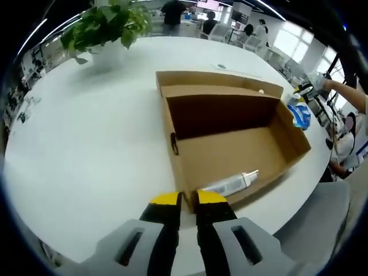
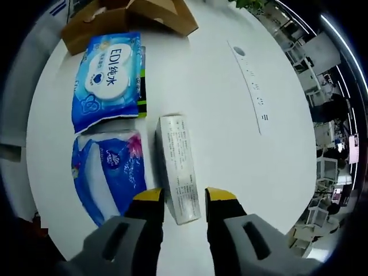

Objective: Operate the shoe box by opening the lid, removing the specified soft item, and placing it in the target area until the item is outside and the box remains undamaged.

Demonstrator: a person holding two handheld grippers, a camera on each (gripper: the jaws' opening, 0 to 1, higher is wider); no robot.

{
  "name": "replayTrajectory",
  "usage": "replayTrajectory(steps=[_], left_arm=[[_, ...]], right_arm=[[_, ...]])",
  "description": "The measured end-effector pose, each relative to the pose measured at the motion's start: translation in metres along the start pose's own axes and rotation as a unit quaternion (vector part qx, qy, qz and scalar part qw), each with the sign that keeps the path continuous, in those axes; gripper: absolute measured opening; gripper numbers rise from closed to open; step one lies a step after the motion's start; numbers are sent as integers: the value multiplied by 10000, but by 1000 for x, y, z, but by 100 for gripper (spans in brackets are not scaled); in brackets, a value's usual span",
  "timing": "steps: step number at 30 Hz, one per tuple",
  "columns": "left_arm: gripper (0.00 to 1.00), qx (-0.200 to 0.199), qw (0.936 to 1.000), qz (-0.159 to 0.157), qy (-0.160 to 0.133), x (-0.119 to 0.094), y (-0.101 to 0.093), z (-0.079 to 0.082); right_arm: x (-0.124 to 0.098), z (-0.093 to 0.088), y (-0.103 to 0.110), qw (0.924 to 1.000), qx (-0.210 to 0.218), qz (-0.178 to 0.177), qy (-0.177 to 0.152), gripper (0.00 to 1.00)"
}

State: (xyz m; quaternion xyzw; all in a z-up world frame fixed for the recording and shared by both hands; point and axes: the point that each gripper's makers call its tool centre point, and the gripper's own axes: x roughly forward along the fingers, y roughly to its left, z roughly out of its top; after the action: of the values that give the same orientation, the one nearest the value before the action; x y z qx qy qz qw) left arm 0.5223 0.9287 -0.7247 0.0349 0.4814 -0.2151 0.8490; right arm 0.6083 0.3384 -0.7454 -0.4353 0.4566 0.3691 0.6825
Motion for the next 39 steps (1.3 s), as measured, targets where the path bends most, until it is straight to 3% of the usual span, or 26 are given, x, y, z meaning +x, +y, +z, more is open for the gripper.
replayTrajectory(steps=[11,23,32,39], left_arm=[[15,494,9985,197,-92,-15,6,12],[20,1394,9902,-85,-61,-22,-11,35],[26,2249,9717,-665,274,-9,-38,46],[29,2987,9458,-1112,619,5,-59,49]], right_arm=[[-21,4,7,9969,656,-315,-295,36],[-56,21,27,9879,1251,-514,-761,50],[-82,32,48,9735,1811,-713,-1198,61],[-90,30,70,9664,2101,-780,-1256,69]])
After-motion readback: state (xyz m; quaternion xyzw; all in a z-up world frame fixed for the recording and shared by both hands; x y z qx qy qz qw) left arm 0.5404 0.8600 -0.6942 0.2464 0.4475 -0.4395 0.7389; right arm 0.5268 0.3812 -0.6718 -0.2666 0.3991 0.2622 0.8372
